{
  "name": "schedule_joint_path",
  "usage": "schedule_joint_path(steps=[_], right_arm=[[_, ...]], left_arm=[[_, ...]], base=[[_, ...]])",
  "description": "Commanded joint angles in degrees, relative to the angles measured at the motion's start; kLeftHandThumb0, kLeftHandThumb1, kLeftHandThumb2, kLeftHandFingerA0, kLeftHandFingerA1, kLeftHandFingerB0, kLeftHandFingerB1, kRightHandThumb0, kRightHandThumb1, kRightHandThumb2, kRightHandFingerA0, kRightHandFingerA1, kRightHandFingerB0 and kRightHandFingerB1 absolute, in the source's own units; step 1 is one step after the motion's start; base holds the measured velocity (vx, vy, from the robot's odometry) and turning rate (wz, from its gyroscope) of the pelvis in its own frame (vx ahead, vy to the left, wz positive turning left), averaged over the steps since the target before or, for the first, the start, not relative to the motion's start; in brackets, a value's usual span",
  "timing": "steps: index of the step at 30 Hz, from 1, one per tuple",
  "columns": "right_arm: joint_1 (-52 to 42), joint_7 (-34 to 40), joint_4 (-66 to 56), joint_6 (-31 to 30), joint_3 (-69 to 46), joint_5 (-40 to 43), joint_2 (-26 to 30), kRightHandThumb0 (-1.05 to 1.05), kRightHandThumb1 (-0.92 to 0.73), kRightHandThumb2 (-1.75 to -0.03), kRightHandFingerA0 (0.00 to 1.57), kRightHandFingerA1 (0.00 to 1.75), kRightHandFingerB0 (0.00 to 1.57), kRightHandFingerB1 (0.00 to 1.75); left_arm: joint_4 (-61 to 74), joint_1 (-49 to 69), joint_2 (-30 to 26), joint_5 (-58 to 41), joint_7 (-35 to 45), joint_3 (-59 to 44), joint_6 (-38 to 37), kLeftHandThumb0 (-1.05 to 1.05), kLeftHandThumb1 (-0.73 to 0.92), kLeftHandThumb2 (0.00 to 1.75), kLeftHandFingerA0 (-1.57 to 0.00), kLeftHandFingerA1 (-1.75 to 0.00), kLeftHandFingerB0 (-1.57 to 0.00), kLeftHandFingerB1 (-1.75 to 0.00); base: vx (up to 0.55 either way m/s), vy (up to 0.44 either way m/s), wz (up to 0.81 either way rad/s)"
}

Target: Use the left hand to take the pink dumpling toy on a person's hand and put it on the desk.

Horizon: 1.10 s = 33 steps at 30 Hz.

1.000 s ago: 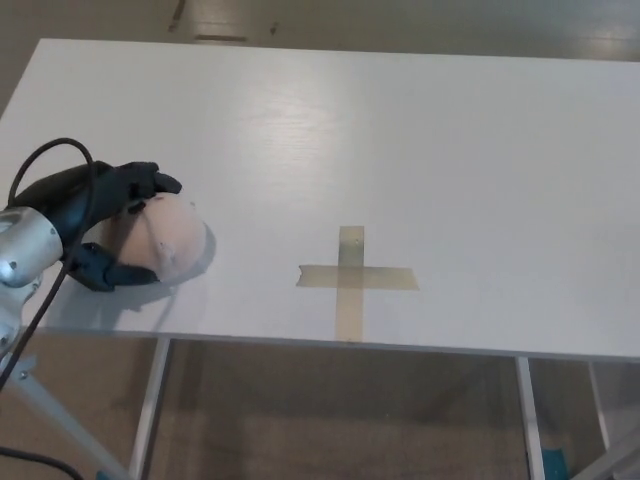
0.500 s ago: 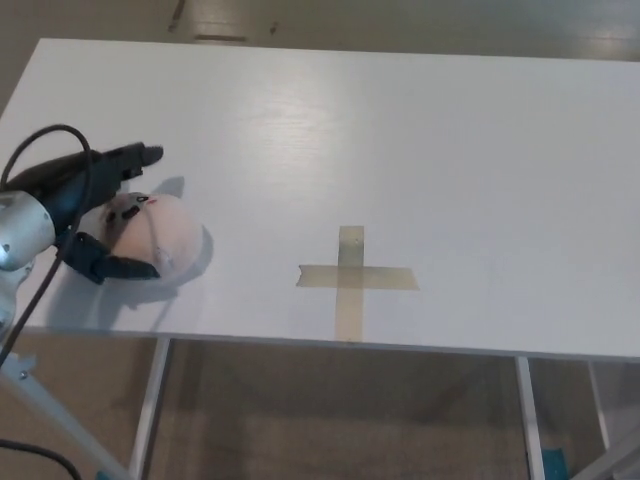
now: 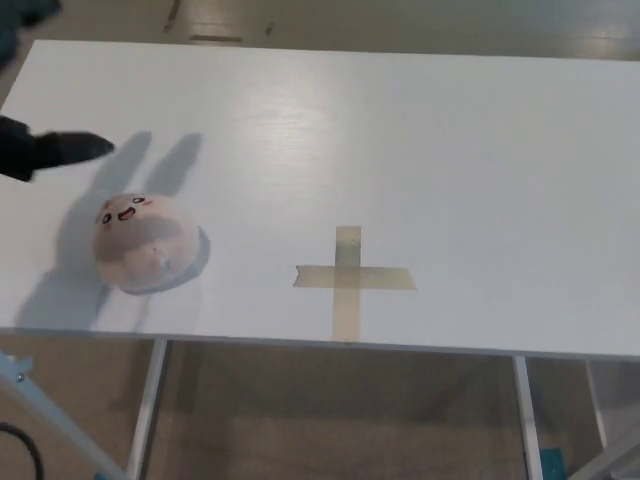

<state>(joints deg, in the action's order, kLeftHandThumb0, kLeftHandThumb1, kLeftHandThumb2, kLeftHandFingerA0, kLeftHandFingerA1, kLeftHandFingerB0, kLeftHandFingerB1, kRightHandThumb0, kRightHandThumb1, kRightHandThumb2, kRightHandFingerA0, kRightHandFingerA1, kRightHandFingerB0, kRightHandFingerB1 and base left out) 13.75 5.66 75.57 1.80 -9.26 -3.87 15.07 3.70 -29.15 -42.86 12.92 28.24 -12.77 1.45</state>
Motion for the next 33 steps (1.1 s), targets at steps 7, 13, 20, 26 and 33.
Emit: schedule_joint_path(steps=[7, 13, 20, 26, 33], right_arm=[[-2.2, 0.0, 0.5, -0.2, 1.2, -1.0, 0.4, -0.27, -0.71, -0.61, 0.66, 0.45, 0.59, 0.43], [-2.0, 0.2, 0.6, -0.3, 1.7, -1.3, 0.5, -0.27, -0.71, -0.61, 0.66, 0.45, 0.58, 0.43], [-2.4, -0.2, 0.6, 0.0, 2.3, -1.5, 1.0, -0.27, -0.71, -0.61, 0.66, 0.45, 0.58, 0.43], [-3.3, 0.3, 0.7, 0.1, 3.0, -1.6, 0.6, -0.27, -0.71, -0.61, 0.67, 0.45, 0.59, 0.43], [-4.5, 0.2, 0.6, 0.6, 3.7, -1.7, 0.6, -0.28, -0.71, -0.61, 0.68, 0.46, 0.58, 0.43]], left_arm=[[25.2, 36.1, 12.2, -29.6, 9.4, -25.9, -8.2, -0.43, 0.41, 0.53, -0.54, -0.43, -0.42, -0.35], [23.3, 53.0, 19.3, -37.0, 16.7, -28.5, -8.6, -0.31, 0.46, 0.54, -0.95, -0.75, -0.76, -0.54], [12.1, 64.2, 16.8, -28.4, 23.2, -23.2, -13.6, -0.35, 0.5, 0.55, -0.83, -0.67, -0.77, -0.53], [3.5, 67.5, 15.6, -17.5, 17.9, -17.3, -23.1, -0.36, 0.53, 0.56, -0.84, -0.61, -0.77, -0.53], [-15.3, 62.3, 13.1, -5.0, 6.1, -9.7, -26.7, -0.42, 0.56, 0.57, -0.83, -0.55, -0.76, -0.5]], base=[[0.0, 0.0, 0.0], [0.0, 0.0, 0.0], [0.0, 0.0, 0.0], [0.0, 0.0, 0.0], [0.0, 0.0, 0.0]])
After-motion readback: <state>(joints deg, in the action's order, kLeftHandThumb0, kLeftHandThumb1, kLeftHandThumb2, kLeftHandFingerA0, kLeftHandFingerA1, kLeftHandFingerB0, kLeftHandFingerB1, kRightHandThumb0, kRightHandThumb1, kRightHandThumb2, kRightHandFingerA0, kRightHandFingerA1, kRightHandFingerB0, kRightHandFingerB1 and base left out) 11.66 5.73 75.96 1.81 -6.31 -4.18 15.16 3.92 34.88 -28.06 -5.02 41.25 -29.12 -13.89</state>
